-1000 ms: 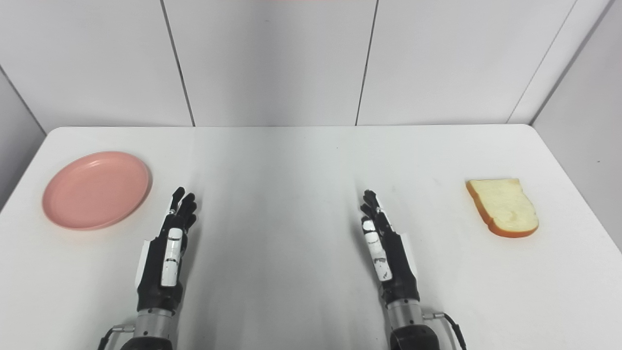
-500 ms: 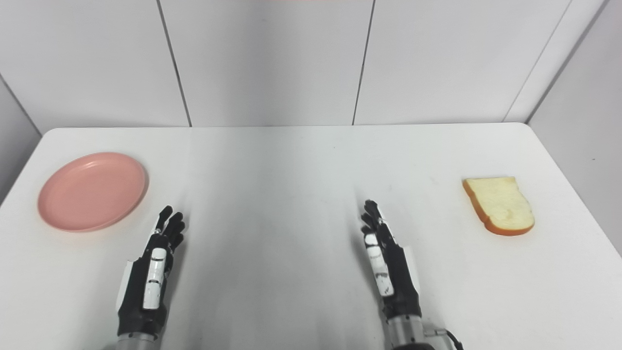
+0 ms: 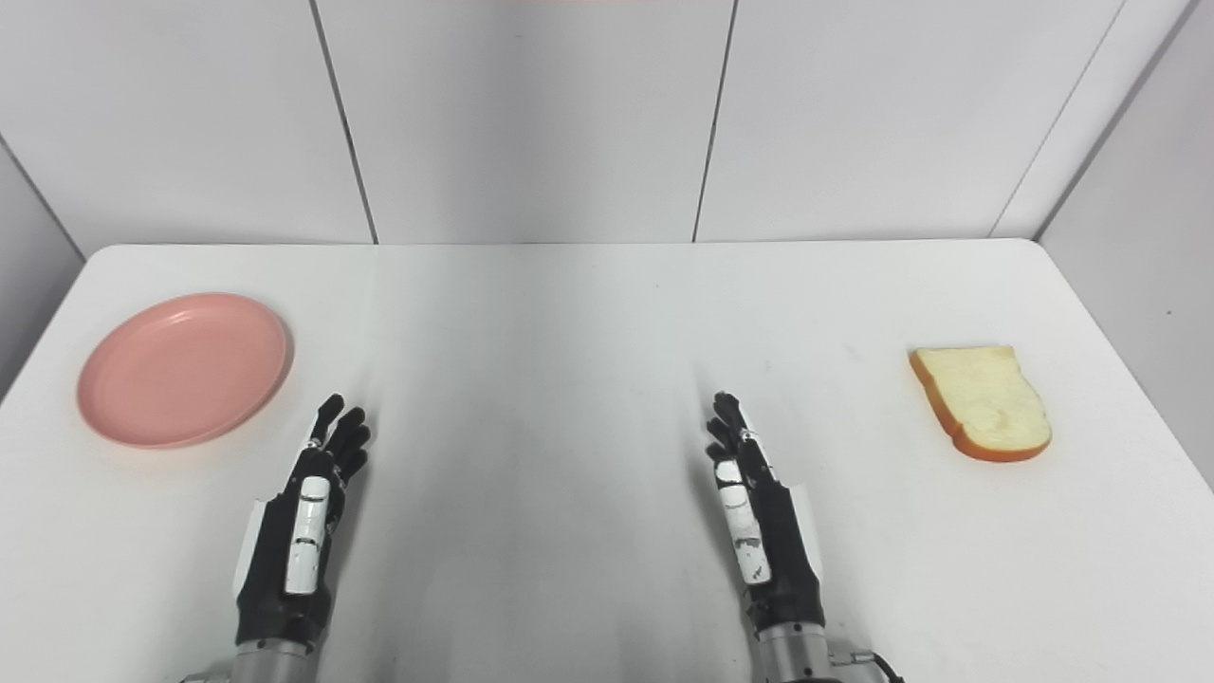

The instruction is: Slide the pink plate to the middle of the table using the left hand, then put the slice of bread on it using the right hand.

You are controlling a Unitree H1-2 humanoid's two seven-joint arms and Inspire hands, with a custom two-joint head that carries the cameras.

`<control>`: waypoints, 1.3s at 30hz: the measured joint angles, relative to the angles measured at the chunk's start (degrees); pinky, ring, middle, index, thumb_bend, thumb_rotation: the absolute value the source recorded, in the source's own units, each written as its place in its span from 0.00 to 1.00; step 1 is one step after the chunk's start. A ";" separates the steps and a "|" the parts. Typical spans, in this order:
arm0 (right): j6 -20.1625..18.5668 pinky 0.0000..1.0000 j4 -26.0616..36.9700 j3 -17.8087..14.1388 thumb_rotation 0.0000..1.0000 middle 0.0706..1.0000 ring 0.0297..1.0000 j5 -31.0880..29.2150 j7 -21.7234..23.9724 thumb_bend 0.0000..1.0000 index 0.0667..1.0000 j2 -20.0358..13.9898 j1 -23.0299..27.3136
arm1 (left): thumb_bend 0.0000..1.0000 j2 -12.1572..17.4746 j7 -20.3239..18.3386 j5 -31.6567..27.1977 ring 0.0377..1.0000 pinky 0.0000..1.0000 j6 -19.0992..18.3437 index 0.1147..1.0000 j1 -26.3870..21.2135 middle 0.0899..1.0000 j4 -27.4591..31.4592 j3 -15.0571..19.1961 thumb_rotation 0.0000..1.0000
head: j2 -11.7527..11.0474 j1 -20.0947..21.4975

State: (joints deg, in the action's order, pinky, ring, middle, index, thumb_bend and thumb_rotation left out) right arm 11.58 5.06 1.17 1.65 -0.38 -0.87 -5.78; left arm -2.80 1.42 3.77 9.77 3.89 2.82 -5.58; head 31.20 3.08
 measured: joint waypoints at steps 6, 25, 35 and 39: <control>0.00 0.92 -0.01 0.00 1.00 0.94 0.93 -0.12 -0.01 0.78 0.92 0.01 0.02 | 0.54 0.01 0.00 0.75 0.93 0.93 -0.03 0.92 0.08 0.93 0.07 -0.09 1.00 | 0.09 0.44; 0.05 0.93 -0.86 -0.03 1.00 0.94 0.93 -0.75 0.08 0.77 0.92 -1.42 0.67 | 0.46 -1.38 0.17 1.92 0.91 0.90 0.04 0.91 -0.10 0.91 -0.72 -0.55 1.00 | -2.29 -2.99; 2.29 0.97 -4.01 -0.85 1.00 0.95 0.94 -4.33 1.83 0.75 0.93 -3.63 2.47 | 0.46 -2.86 1.50 4.79 0.90 0.88 4.34 0.89 -2.29 0.91 -4.43 -1.17 1.00 | -6.50 -8.26; 4.13 0.99 -5.55 -1.58 1.00 0.97 0.96 -5.40 2.40 0.77 0.94 -4.62 3.42 | 0.47 -4.32 2.86 5.20 0.88 0.86 7.23 0.88 -3.78 0.90 -6.62 -1.22 0.98 | -8.17 -11.85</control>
State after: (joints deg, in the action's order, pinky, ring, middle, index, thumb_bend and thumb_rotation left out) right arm 15.71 -0.49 -0.41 -3.75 2.02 -5.49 -2.36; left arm -7.13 4.28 8.97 17.00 0.10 -3.80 -6.80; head 23.03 -8.78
